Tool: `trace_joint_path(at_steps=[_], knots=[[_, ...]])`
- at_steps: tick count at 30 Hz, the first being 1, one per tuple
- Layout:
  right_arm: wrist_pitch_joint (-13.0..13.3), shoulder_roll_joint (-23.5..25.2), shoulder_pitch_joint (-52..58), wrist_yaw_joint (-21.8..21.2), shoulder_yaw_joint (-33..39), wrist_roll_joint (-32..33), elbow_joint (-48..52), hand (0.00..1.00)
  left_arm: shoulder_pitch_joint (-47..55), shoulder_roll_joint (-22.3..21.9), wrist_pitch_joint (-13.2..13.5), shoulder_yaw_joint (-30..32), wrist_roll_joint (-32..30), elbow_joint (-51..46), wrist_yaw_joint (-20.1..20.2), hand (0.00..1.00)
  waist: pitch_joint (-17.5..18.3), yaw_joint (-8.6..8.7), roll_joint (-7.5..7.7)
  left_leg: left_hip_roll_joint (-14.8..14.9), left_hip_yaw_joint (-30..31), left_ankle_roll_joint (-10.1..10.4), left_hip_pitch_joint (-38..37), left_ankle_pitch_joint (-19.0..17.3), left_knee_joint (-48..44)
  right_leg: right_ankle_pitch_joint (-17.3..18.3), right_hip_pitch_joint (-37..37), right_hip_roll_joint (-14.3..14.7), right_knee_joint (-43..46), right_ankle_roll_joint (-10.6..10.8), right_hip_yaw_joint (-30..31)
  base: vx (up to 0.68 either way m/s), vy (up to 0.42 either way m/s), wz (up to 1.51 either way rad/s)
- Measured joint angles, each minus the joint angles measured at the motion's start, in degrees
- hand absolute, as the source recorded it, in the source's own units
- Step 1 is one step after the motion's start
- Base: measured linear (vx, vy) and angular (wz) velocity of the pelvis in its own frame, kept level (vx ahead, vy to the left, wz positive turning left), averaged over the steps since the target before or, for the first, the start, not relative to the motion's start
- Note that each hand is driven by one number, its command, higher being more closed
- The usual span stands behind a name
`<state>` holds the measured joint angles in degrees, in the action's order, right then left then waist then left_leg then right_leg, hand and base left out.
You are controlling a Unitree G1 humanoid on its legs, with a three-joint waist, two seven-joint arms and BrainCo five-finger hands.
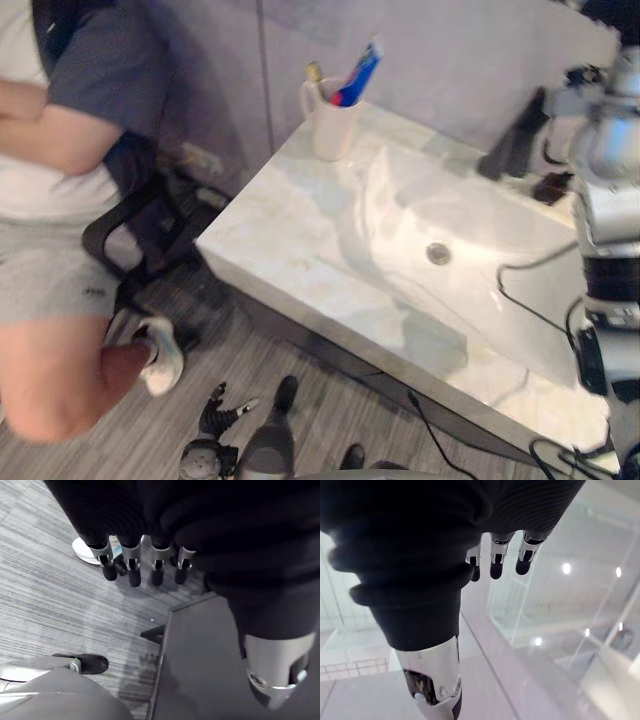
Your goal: Organize washtable
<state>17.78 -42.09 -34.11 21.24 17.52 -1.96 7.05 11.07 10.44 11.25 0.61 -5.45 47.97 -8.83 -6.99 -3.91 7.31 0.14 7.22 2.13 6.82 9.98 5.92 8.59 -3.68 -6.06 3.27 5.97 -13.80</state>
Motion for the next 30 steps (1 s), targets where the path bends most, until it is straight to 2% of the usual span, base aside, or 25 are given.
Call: trace_joint_path(at_steps=[1, 2, 3, 4, 5, 7, 10, 11, 12, 14, 17, 18, 20, 24, 30], knots=[[0.14, 0.05, 4.58, 0.36, 6.12, -0.36, 0.54, 0.0, 0.31, -0.14, -0.16, 0.27, 0.03, 0.04, -0.02, 0.0, 0.36, 1.68, -0.24, 0.0, -1.16, -0.19, -0.65, -0.17, 0.02, -0.21, -0.02, -0.19, 0.02, 0.15, 0.96, -0.04, 0.03, -0.48], [0.33, 0.63, 9.16, 1.06, 12.08, -0.37, 0.57, 0.0, 0.46, -0.44, -0.2, 0.82, 0.03, 0.06, 0.0, 0.0, 0.84, 2.51, -0.44, 0.0, -2.0, -0.28, -0.99, -0.33, 0.03, -0.56, 0.08, -0.15, -0.1, 0.28, 1.86, -0.03, 0.027, -0.44], [0.4, 1.45, 11.35, 1.52, 15.11, -0.41, 0.56, 0.0, 0.46, -0.83, -0.2, 1.44, 0.06, 0.07, 0.04, 0.0, 1.07, 3.36, -0.53, -0.01, -2.55, -0.32, -1.09, -0.37, 0.04, -0.7, 0.12, -0.17, -0.18, 0.3, 2.39, -0.04, 0.037, -0.47], [0.57, 3.97, 15.64, 2.68, 21.0, -0.42, 0.47, 0.0, 0.29, -1.49, -0.22, 2.29, 0.13, 0.07, 0.04, 0.0, 1.37, 4.4, -0.53, 0.09, -3.48, -0.44, -1.53, -0.64, 0.04, -0.99, 0.3, -0.26, -0.25, 0.33, 3.51, -0.03, 0.027, -0.45], [0.58, 7.84, 20.24, 3.91, 26.14, -0.37, 0.29, 0.0, 0.34, -2.01, -0.25, 2.53, 0.21, 0.09, 0.09, 0.0, 2.17, 5.36, -0.52, 0.13, -4.49, -0.57, -1.68, -0.87, 0.04, -1.14, 0.67, -0.32, -0.23, 0.4, 4.61, -0.02, 0.029, -0.53], [0.59, 14.5, 26.81, 5.49, 30.97, -0.33, -1.91, 0.0, 0.28, -2.9, -0.28, 3.38, 0.31, 0.42, 0.24, 0.0, 3.24, 7.06, -0.54, 0.35, -5.98, -0.58, -2.06, -1.24, 0.04, -1.43, 1.09, -0.37, -0.22, 0.48, 6.18, 0.0, 0.014, -0.46], [-1.38, 26.4, 37.2, 7.03, 33.51, 0.48, -7.89, 0.0, 0.09, -4.83, -0.86, 4.1, 0.4, 0.99, 1.21, 0.0, 3.95, 9.19, -0.88, 0.8, -7.98, -0.31, -3.31, -1.92, 0.04, -1.49, 1.1, -0.27, 0.2, 0.45, 8.25, -0.01, 0.002, -0.39], [-2.95, 30.96, 41.13, 7.72, 33.16, 1.54, -9.44, 0.0, 0.17, -5.79, -0.98, 4.65, 0.42, 0.98, 1.23, 0.0, 4.15, 9.38, -1.29, 1.03, -8.86, -0.08, -3.78, -2.37, 0.04, -1.33, 1.34, -0.19, 0.74, 0.31, 9.17, -0.02, -0.004, -0.38], [-3.29, 33.16, 43.14, 7.8, 32.82, 1.67, -10.34, 0.0, 0.26, -6.43, -1.02, 5.14, 0.45, 0.96, 1.19, 0.0, 4.35, 9.4, -1.63, 1.18, -9.25, 0.04, -4.06, -2.77, 0.04, -1.29, 1.36, -0.16, 0.87, 0.25, 9.54, -0.01, -0.005, -0.35], [-5.31, 40.59, 50.63, 7.7, 28.46, 2.82, -13.54, 0.0, 0.5, -8.88, -1.21, 6.59, 0.82, 0.3, 1.14, 0.0, 4.66, 9.37, -2.26, 1.57, -11.42, 0.03, -5.37, -3.33, 0.03, -0.66, 1.36, -0.18, 2.28, 0.03, 10.88, 0.0, -0.003, -0.32], [-6.39, 45.1, 55.09, 5.68, 22.06, 6.31, -20.05, 0.0, 1.22, -10.13, -1.44, 6.49, 0.9, -0.93, 1.11, 0.0, 4.59, 9.33, -2.83, 1.86, -12.71, 0.12, -7.04, -3.91, 0.02, 0.67, 0.87, -0.3, 3.82, -0.17, 11.21, -0.01, -0.01, -0.21], [-7.04, 46.5, 55.95, 3.55, 19.29, 8.49, -24.45, 0.0, 1.24, -10.6, -1.48, 6.31, 0.9, -1.01, 1.1, 0.0, 4.52, 9.18, -3.02, 1.97, -13.21, 0.0, -7.44, -4.05, 0.03, 0.88, 0.8, -0.23, 4.18, -0.33, 10.91, -0.03, -0.013, -0.11], [-7.2, 46.84, 55.94, 1.02, 15.91, 10.43, -32.25, 0.0, 1.19, -11.05, -1.62, 6.04, 0.92, -1.27, 1.11, 0.0, 4.3, 8.81, -3.48, 1.9, -13.99, -0.07, -7.62, -4.11, 0.03, 0.98, 0.83, -0.26, 4.41, -0.52, 10.68, -0.03, 0.001, -0.08], [-8.61, 46.67, 55.46, -7.1, 12.74, 12.83, -49.19, 0.0, 0.08, -11.15, -2.05, 4.82, 1.35, -1.1, 1.14, 0.0, 3.92, 6.22, -4.02, 1.57, -14.08, -0.1, -7.67, -4.13, 0.04, 1.34, -0.07, -0.77, 4.17, -1.06, 8.89, 0.02, 0.009, 0.18], [-10.36, 46.35, 54.35, -11.63, 10.09, 11.28, -56.72, 0.0, -1.2, -10.18, -1.99, 3.49, 0.54, 1.1, 1.16, 0.0, 3.38, 6.06, -3.89, 0.12, -11.41, -0.54, -8.3, -4.45, 0.06, 2.09, -2.71, -2.32, 3.39, -0.05, 6.05, 0.07, 0.001, 0.26]])
